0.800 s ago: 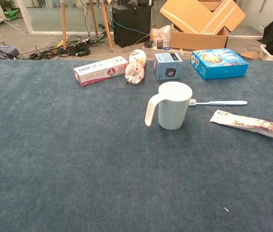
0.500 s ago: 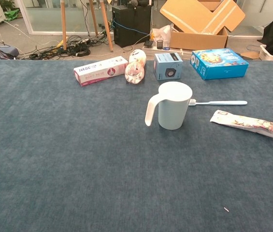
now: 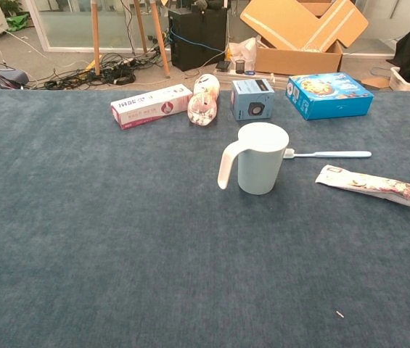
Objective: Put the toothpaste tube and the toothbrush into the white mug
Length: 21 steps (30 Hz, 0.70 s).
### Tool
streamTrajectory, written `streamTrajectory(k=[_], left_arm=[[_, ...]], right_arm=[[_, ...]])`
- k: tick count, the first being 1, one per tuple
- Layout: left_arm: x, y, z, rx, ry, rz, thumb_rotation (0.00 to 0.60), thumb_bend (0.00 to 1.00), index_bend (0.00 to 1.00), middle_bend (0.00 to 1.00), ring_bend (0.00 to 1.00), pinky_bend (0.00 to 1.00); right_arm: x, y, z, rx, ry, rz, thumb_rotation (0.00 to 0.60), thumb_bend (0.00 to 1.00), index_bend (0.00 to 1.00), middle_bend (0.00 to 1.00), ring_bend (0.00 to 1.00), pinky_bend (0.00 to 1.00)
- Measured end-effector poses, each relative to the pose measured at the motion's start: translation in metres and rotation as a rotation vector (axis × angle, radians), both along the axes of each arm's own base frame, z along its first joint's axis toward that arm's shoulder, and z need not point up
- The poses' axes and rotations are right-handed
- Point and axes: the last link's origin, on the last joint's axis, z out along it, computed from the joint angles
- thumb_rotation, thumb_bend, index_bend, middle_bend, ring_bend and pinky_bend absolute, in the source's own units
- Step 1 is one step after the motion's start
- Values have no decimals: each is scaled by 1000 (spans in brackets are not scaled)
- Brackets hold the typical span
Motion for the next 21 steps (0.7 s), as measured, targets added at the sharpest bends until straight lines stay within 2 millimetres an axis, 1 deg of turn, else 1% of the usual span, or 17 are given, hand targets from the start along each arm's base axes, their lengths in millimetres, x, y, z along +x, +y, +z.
streamTrajectory(k=[3, 6, 12, 21], left_arm=[[1, 0, 1, 3, -4, -3, 600, 289, 396, 419, 432, 445], [-1, 0, 3, 9, -2, 3, 600, 289, 375, 419, 433, 446], [-3, -1, 9, 29, -15, 10, 600, 289, 374, 421, 435, 446], [-3, -2, 13, 37, -22, 12, 600, 289, 374, 429, 440, 446]], right_arm=[[3, -9, -6, 6, 38, 1, 600, 46, 60, 0, 1, 271], [5, -19, -19, 20, 73, -7, 600, 41, 49, 0, 0, 251], [4, -36, -45, 63, 96, -23, 600, 39, 35, 0, 0, 214], [4, -54, -78, 115, 110, -22, 600, 39, 34, 0, 0, 209]])
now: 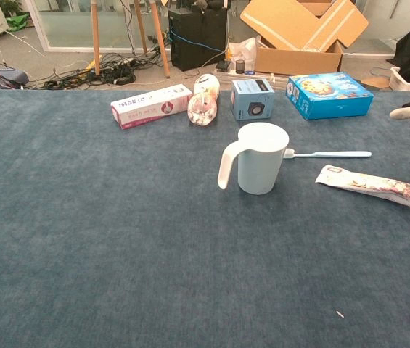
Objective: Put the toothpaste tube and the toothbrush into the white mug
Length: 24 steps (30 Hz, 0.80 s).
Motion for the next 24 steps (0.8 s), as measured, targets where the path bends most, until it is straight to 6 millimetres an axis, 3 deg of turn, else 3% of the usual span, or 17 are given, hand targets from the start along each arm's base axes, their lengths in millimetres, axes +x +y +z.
streamTrajectory(k=[11, 24], left_arm=[[0, -1, 3, 5, -8, 2, 600, 289, 374, 437, 448, 447], [1, -1, 3, -2, -16, 5, 600, 290, 375, 439, 450, 448]], right_arm=[[1, -8, -20, 37, 7, 6, 600, 39, 34, 0, 0, 209], [-18, -37, -16, -11, 65, -56, 600, 41, 34, 0, 0, 209]])
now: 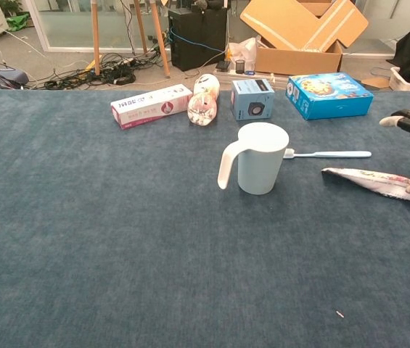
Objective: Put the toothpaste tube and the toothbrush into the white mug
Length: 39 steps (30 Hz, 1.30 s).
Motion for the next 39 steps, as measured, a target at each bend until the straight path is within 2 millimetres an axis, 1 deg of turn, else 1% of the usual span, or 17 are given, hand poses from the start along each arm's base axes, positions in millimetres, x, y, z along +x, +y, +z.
streamTrajectory(k=[3, 6, 19, 23, 26, 30, 33, 39], left_arm=[[0, 0, 0, -2, -1, 3, 600, 290, 376, 439, 450, 448], [-1, 0, 0, -4, -1, 5, 600, 290, 376, 440, 450, 448], [0, 0, -1, -11, -2, 11, 600, 290, 380, 440, 450, 448], [0, 0, -1, -14, -2, 11, 600, 290, 382, 441, 451, 448], [0, 0, -1, -13, -5, 12, 600, 289, 383, 441, 451, 448], [0, 0, 0, -10, -11, 12, 600, 289, 384, 442, 451, 448], [0, -1, 2, -8, -15, 12, 600, 289, 385, 442, 451, 448], [1, -2, 5, -1, -24, 10, 600, 289, 386, 442, 451, 448]], right_arm=[[-5, -7, 4, -26, 1, -21, 600, 41, 34, 0, 0, 209], [-6, -10, 7, -42, -9, -24, 600, 41, 34, 0, 0, 209], [6, -5, 10, -32, -65, 6, 600, 43, 44, 0, 0, 209], [9, -7, 8, -27, -107, -15, 600, 53, 133, 0, 0, 209], [12, -10, 5, -29, -125, -37, 600, 70, 175, 0, 0, 209], [18, -17, 0, -36, -107, -58, 600, 144, 264, 0, 0, 209], [25, -23, -7, -39, -98, -74, 600, 177, 323, 4, 0, 209], [29, -30, -18, -23, -63, -103, 600, 181, 377, 7, 0, 209]])
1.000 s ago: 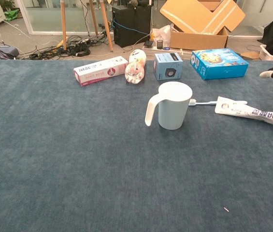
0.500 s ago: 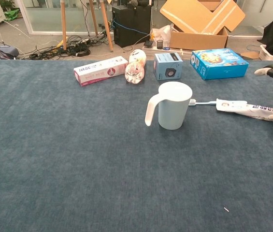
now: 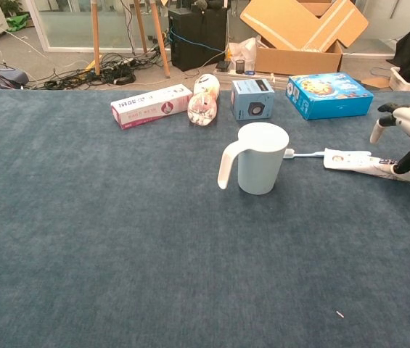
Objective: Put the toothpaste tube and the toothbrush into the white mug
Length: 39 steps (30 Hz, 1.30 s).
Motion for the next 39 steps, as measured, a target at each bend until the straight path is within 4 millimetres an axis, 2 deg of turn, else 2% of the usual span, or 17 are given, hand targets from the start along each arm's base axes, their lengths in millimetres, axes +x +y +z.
streamTrajectory(k=[11, 24, 39], left_arm=[[0, 0, 1, -2, -2, 1, 600, 289, 386, 442, 451, 448], [0, 0, 1, -1, -3, 2, 600, 290, 386, 442, 451, 448], [1, 0, 1, 0, -4, 2, 600, 289, 386, 442, 451, 449]], right_arm=[[-11, 4, -2, -2, 50, -23, 600, 187, 442, 24, 0, 209], [-18, 0, -7, -1, 62, -39, 600, 220, 461, 35, 0, 208], [-21, -2, -15, 9, 75, -45, 600, 323, 558, 100, 0, 209]])
